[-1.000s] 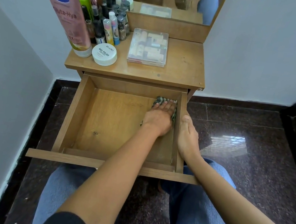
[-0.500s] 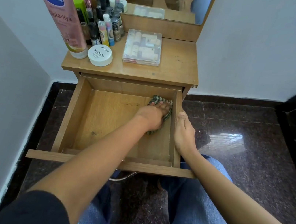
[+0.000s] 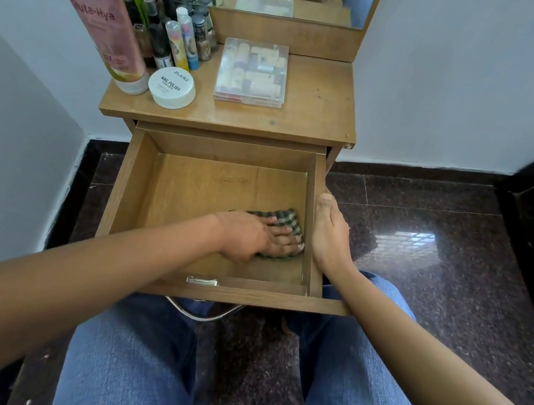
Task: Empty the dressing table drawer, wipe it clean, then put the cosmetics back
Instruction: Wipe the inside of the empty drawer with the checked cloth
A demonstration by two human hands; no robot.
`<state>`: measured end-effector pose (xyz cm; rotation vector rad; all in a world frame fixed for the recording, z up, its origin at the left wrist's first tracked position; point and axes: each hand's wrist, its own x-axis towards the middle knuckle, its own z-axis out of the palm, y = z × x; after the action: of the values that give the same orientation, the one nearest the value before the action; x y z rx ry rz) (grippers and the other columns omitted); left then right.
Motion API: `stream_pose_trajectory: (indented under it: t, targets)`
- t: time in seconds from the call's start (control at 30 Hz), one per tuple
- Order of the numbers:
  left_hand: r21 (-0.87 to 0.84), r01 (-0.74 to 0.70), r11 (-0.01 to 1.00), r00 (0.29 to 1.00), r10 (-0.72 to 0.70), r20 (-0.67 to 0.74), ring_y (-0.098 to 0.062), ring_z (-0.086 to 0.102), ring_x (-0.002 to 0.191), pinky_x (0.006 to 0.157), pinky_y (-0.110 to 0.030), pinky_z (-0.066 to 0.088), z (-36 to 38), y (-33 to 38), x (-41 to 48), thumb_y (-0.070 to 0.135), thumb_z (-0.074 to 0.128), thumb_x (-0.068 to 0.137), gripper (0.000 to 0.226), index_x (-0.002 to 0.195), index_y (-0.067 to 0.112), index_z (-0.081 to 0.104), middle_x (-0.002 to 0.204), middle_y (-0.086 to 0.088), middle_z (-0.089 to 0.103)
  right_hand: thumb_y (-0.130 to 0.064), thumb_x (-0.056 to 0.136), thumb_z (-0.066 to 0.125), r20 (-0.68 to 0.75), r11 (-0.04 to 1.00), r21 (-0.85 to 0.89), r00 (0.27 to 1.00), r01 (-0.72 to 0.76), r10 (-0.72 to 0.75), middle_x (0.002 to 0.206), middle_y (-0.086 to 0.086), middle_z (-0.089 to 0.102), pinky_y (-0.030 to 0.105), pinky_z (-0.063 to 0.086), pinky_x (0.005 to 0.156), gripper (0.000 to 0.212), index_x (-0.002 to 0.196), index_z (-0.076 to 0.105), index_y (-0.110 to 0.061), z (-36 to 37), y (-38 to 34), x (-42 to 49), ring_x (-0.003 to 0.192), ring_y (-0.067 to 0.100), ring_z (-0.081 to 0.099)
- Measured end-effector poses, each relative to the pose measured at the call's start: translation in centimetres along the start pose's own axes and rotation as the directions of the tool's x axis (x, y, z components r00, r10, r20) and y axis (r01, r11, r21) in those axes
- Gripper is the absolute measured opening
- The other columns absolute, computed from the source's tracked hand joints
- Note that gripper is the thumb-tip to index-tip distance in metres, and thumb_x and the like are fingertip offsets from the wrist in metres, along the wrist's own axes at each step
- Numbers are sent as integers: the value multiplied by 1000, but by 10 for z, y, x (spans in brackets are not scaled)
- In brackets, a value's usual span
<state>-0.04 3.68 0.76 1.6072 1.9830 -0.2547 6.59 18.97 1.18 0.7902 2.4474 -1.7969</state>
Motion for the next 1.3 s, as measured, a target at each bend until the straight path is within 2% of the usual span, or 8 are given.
stream_pose_trajectory:
  t: [0.2, 0.33, 0.47, 0.63, 0.87, 1.13, 1.23, 1.3]
  targets:
    - [-47, -123, 991, 992, 125, 31, -8, -5, 147, 121, -33, -5, 3, 5, -2, -2, 36, 93, 74, 154, 29, 8, 161, 10, 2, -42, 103, 19, -5, 1000, 3, 1000, 5, -5, 123, -1, 60, 29, 39, 97, 48, 135, 49, -22, 0, 2, 1, 113, 15, 53]
    - [-196, -68, 978, 997, 59, -51, -4, 2, 147, 121, -29, -2, 6, 3, -5, -2, 36, 91, 72, 153, 29, 17, 160, 12, 7, -42, 103, 19, 0, 1000, 22, 1000, -6, 7, 121, -3, 59, 25, 35, 92, 48, 134, 50, -22, 1, 3, 2, 115, 15, 52]
    - [-254, 66, 965, 985, -104, -140, -8, 1, 147, 122, -31, 2, 5, -6, -1, 4, 37, 93, 69, 153, 23, 10, 159, 7, 4, -44, 103, 19, 15, 1000, 25, 1000, -18, 18, 142, 0, 46, 22, 26, 103, 50, 146, 36, -23, 1, 3, 1, 134, 17, 38]
    - [-278, 149, 949, 965, -201, -168, -12, -2, 148, 120, -32, -5, 4, 1, 6, 1, 37, 91, 73, 154, 24, 9, 160, 4, 2, -49, 101, 17, 34, 1000, -5, 999, -25, 26, 145, 1, 45, 31, 30, 108, 52, 146, 34, -28, -1, 6, 5, 133, 19, 40]
    - [-247, -36, 968, 998, 23, -54, -5, -7, 146, 120, -35, -11, 14, 12, -2, -10, 41, 85, 83, 154, 27, 12, 160, 9, 4, -51, 101, 17, 48, 999, -37, 999, -13, 15, 142, 3, 48, 38, 31, 110, 54, 146, 33, -25, -2, 4, 6, 130, 20, 42]
    - [-138, -215, 967, 971, 227, 76, 0, -10, 141, 116, -31, -13, 7, 9, 2, -1, 50, 92, 73, 152, 30, 22, 159, 13, 6, -45, 103, 19, 28, 998, -45, 999, 44, -43, 125, -1, 58, 25, 37, 89, 50, 144, 37, -24, -3, 1, 1, 112, 14, 54]
    - [-100, -236, 967, 968, 243, 60, -3, -6, 145, 120, -36, -8, 10, 5, 2, 6, 50, 95, 64, 150, 30, 29, 159, 10, 16, -40, 104, 20, 27, 986, -133, 995, 99, -96, 103, -12, 59, 16, 38, 76, 47, 148, 28, -25, -3, -5, -3, 87, 2, 56]
    - [-96, -240, 966, 968, 246, 48, -4, -5, 146, 121, -37, -6, 11, 5, 0, 7, 48, 97, 61, 150, 30, 30, 159, 9, 20, -40, 104, 20, 59, 968, -210, 990, 141, -132, 111, -6, 58, 18, 39, 78, 52, 152, 15, -23, -3, -8, -6, 90, 4, 58]
